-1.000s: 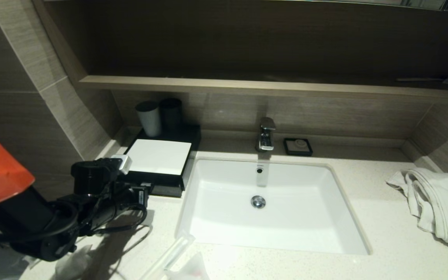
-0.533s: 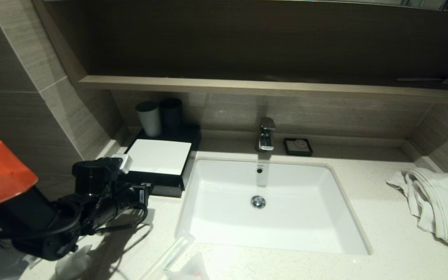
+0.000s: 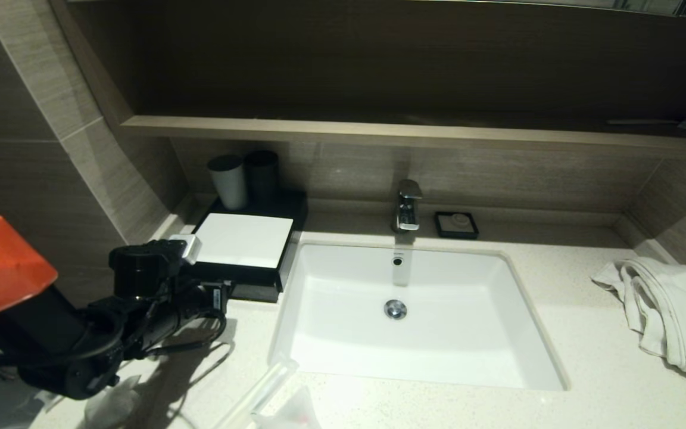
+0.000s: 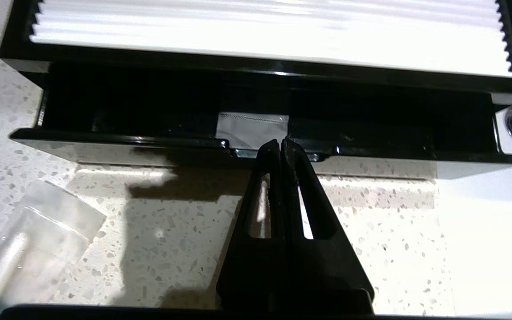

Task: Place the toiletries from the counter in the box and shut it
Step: Open the drawer

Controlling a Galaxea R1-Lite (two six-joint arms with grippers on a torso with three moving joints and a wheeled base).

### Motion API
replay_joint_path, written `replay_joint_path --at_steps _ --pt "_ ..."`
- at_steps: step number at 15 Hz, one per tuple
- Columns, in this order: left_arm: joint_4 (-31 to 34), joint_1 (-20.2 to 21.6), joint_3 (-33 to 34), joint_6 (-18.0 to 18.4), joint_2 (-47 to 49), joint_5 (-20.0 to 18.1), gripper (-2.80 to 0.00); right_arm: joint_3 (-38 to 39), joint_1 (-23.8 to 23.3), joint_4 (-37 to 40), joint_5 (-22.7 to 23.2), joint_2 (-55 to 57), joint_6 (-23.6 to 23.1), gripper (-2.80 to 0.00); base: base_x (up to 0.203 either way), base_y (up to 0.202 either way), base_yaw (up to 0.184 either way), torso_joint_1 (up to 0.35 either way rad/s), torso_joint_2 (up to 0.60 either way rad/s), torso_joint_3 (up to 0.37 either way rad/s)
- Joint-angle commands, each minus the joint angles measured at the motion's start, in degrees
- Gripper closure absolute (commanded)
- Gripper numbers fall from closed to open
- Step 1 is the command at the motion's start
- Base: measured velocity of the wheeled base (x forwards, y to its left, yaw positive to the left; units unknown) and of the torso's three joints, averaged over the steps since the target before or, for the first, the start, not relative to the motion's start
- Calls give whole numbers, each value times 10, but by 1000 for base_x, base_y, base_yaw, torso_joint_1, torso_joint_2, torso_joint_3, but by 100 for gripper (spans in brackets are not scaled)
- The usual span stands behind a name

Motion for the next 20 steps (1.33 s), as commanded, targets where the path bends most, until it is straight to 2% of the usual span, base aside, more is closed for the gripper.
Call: replay_joint_path --at_steps 1,20 --pt "-9 0 0 -1 1 9 0 0 0 0 0 0 0 0 0 0 0 0 0 0" --pt "-26 0 -24 -1 34 9 0 0 0 0 0 0 0 0 0 0 0 0 0 0"
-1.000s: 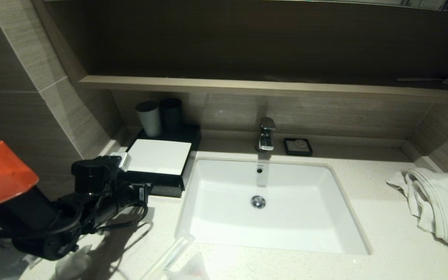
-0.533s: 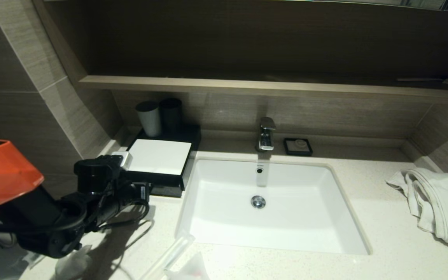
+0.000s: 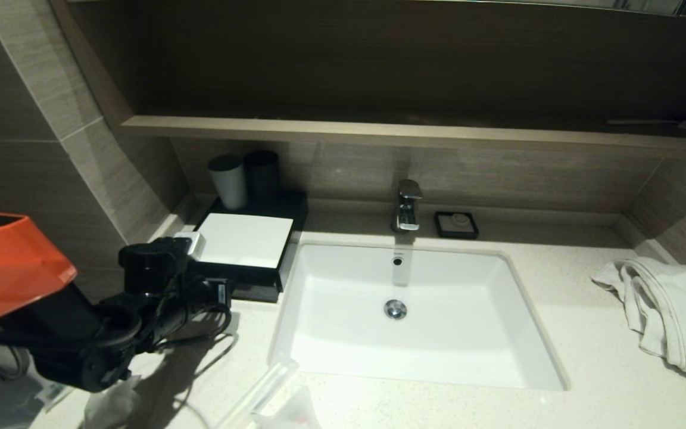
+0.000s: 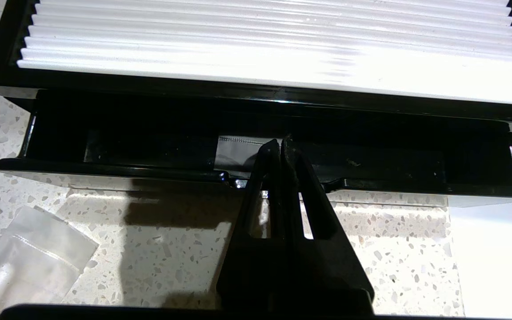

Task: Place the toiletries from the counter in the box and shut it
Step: Open the drawer

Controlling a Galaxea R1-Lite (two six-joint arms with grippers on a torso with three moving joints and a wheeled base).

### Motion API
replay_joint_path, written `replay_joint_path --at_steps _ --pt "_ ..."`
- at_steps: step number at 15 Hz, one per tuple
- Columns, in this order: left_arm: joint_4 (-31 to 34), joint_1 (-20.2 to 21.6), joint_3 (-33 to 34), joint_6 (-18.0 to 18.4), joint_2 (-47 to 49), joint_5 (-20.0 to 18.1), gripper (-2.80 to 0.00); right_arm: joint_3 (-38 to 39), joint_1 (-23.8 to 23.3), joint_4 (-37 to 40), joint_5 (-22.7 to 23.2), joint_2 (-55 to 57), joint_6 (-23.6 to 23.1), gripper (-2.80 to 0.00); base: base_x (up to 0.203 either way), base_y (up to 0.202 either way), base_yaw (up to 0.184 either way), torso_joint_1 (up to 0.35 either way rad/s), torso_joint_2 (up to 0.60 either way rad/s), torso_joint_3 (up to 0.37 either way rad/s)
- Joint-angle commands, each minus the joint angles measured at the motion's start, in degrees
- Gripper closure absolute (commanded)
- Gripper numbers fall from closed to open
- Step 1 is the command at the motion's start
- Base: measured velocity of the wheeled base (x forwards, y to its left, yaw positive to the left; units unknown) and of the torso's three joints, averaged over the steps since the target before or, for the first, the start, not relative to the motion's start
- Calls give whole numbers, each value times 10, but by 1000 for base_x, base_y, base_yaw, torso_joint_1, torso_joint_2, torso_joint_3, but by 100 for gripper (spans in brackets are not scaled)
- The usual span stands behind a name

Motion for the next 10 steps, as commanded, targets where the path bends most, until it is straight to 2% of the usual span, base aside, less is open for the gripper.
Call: replay_joint_path --at_steps 1,10 --pt "-3 0 -2 0 3 0 0 0 0 0 0 0 0 0 0 0 0 0 0 0" --pt "-1 0 -23 0 14 1 0 0 0 0 0 0 0 0 0 0 0 0 0 0"
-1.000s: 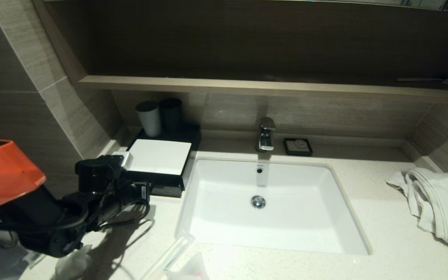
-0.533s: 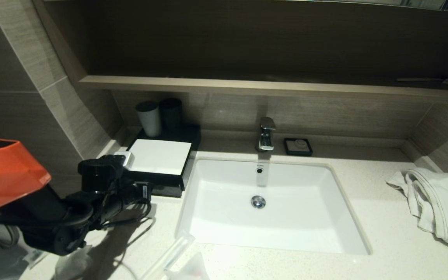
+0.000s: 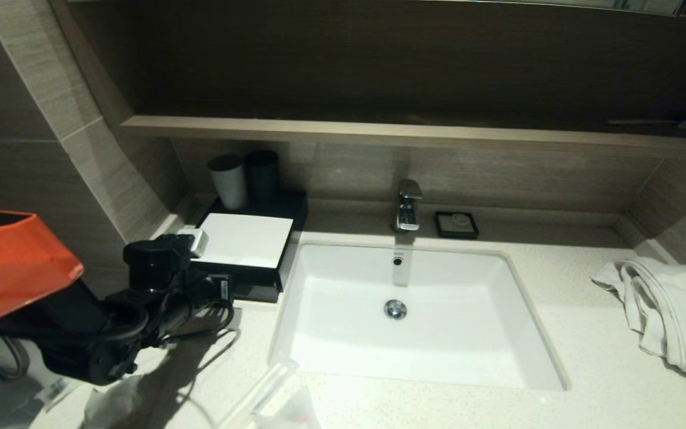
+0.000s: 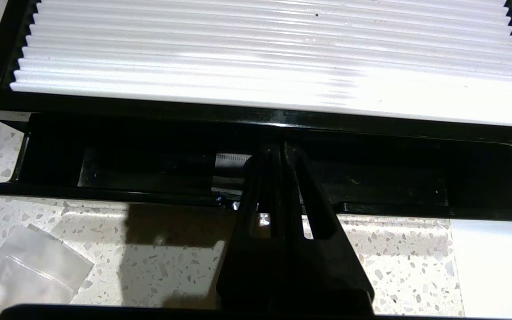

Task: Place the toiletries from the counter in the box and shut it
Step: Open the drawer

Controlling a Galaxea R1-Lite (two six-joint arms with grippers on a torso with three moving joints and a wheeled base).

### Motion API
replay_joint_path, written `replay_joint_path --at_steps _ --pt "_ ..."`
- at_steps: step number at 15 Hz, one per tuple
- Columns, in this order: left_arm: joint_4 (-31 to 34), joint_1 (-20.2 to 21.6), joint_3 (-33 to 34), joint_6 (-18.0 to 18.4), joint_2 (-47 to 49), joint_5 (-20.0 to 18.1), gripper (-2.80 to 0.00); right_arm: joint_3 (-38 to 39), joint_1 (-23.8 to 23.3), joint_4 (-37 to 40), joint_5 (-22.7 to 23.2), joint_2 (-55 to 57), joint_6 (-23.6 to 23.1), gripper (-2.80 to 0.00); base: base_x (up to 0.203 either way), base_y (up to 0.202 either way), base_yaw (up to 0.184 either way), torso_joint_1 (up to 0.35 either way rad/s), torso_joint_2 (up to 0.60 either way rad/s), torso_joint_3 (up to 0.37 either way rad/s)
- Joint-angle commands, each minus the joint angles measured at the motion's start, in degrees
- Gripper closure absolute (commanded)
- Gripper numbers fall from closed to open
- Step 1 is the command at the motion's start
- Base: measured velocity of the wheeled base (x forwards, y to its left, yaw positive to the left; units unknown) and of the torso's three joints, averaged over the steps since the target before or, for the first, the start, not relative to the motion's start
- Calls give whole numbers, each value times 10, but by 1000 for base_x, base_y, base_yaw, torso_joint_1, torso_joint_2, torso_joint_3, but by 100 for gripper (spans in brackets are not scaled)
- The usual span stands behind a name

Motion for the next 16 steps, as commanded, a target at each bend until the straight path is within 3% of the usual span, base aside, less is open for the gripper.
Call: replay_joint_path --at_steps 1,16 --pt "-3 0 -4 -1 3 1 0 0 0 0 0 0 0 0 0 0 0 0 0 0" --pt "2 0 -11 0 12 2 0 0 0 0 0 0 0 0 0 0 0 0 0 0"
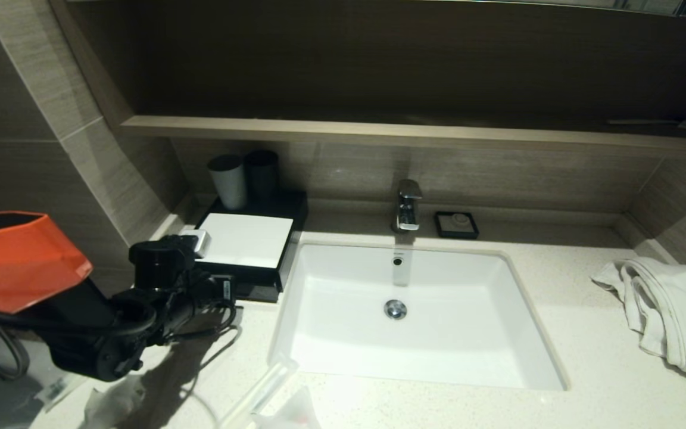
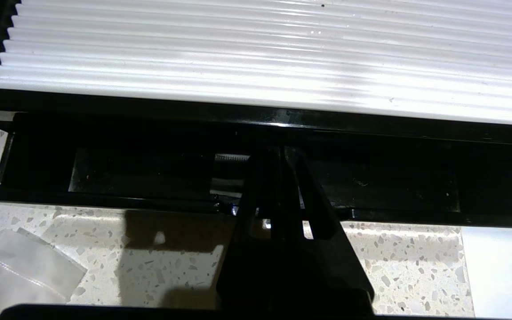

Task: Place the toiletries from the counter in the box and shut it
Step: Open the drawer

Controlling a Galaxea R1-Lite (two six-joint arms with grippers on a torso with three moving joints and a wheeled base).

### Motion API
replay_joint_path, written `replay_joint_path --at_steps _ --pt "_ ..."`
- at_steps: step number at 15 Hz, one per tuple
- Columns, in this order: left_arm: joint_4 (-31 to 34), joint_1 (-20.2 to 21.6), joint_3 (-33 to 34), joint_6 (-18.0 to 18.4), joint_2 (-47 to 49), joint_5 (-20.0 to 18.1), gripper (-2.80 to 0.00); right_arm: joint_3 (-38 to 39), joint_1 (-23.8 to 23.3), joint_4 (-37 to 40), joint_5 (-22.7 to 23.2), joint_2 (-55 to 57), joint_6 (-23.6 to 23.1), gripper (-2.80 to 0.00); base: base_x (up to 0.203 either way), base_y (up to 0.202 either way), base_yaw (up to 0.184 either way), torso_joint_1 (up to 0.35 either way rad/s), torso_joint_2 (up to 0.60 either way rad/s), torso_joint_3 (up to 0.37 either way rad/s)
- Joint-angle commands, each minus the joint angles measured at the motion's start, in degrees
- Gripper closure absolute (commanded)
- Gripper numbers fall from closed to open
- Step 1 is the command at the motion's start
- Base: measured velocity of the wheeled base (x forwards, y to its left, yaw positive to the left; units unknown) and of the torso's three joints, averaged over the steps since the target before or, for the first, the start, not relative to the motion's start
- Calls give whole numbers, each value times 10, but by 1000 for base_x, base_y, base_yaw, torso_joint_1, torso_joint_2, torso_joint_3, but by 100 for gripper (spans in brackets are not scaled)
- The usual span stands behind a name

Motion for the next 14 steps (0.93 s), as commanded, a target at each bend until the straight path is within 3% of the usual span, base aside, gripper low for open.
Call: replay_joint_path --at_steps 1,14 --pt "-2 0 4 0 -3 0 0 0 0 0 0 0 0 0 0 0 0 0 0 0" --pt "13 0 73 3 -36 0 0 0 0 0 0 0 0 0 0 0 0 0 0 0"
